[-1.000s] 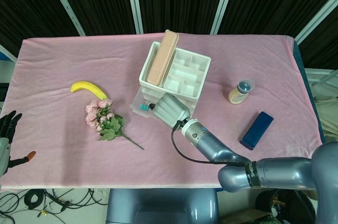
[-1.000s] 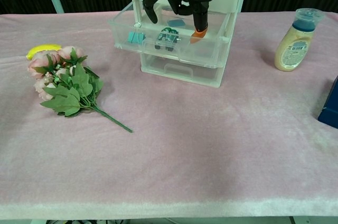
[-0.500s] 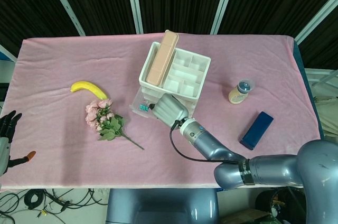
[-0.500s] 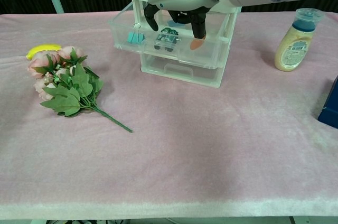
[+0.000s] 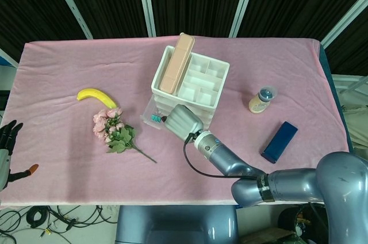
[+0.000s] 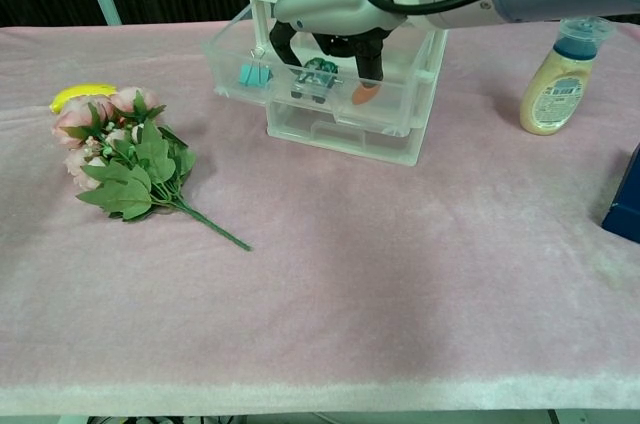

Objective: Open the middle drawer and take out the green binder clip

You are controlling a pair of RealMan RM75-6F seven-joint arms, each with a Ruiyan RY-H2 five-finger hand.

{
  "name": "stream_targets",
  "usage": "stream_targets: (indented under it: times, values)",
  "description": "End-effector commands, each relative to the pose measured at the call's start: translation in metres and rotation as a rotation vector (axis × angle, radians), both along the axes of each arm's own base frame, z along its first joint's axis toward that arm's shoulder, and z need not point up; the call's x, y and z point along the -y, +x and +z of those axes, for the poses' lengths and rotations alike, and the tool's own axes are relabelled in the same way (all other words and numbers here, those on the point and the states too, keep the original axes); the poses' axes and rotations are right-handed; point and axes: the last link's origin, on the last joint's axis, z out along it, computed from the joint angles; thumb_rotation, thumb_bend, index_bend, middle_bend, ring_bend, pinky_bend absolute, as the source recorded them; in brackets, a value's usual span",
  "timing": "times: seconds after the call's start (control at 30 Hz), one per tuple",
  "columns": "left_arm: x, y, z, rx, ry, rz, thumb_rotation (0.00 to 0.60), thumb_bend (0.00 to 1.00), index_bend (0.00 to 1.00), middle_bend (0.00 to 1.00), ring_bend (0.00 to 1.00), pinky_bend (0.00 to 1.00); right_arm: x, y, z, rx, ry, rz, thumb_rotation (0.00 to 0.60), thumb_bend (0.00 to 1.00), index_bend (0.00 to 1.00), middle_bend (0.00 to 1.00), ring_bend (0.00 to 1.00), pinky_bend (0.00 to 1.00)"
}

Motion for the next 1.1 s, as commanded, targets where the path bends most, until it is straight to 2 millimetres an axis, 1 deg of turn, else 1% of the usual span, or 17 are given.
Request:
stream_targets:
  times: [0.03,0.23,0.57,0.7,0.83,0.93,1.03,1.1]
  values:
    - [0.000,0.000,0.000,0.001,0.000,0.000,0.600,0.00,0.00,0.00,0.00,0.00,-0.001,-0.001,-0.001,0.001,0.001,0.000,0.600,0.17,0.49,0.91,0.92,0.79]
    - [0.000,0.000,0.000,0.003,-0.001,0.000,0.600,0.00,0.00,0.00,0.00,0.00,-0.002,0.000,0.000,0.010,-0.004,0.000,0.600,0.21,0.59,0.91,0.93,0.79]
    - [0.000,0.000,0.000,0.005,0.000,0.000,0.600,0.00,0.00,0.00,0.00,0.00,-0.004,0.005,0.007,0.026,-0.017,0.011,0.600,0.22,0.61,0.91,0.93,0.79]
    - [0.000,0.000,0.001,0.006,0.001,-0.001,0.600,0.00,0.00,0.00,0.00,0.00,-0.006,0.007,0.013,0.034,-0.027,0.017,0.600,0.23,0.61,0.91,0.93,0.79]
    - [0.000,0.000,0.001,0.006,0.001,-0.003,0.600,0.00,0.00,0.00,0.00,0.00,-0.009,0.010,0.023,0.047,-0.041,0.025,0.600,0.23,0.61,0.91,0.93,0.79]
    - [0.001,0.000,0.001,0.006,0.003,-0.005,0.600,0.00,0.00,0.00,0.00,0.00,-0.013,0.011,0.035,0.064,-0.061,0.035,0.600,0.22,0.61,0.91,0.93,0.79]
    - [0.001,0.001,0.001,0.006,0.005,-0.007,0.600,0.00,0.00,0.00,0.00,0.00,-0.016,0.011,0.048,0.076,-0.085,0.045,0.600,0.23,0.61,0.91,0.93,0.79]
    - [0.001,0.001,0.001,0.006,0.007,-0.009,0.600,0.00,0.00,0.00,0.00,0.00,-0.019,0.009,0.063,0.088,-0.111,0.052,0.600,0.23,0.61,0.91,0.93,0.79]
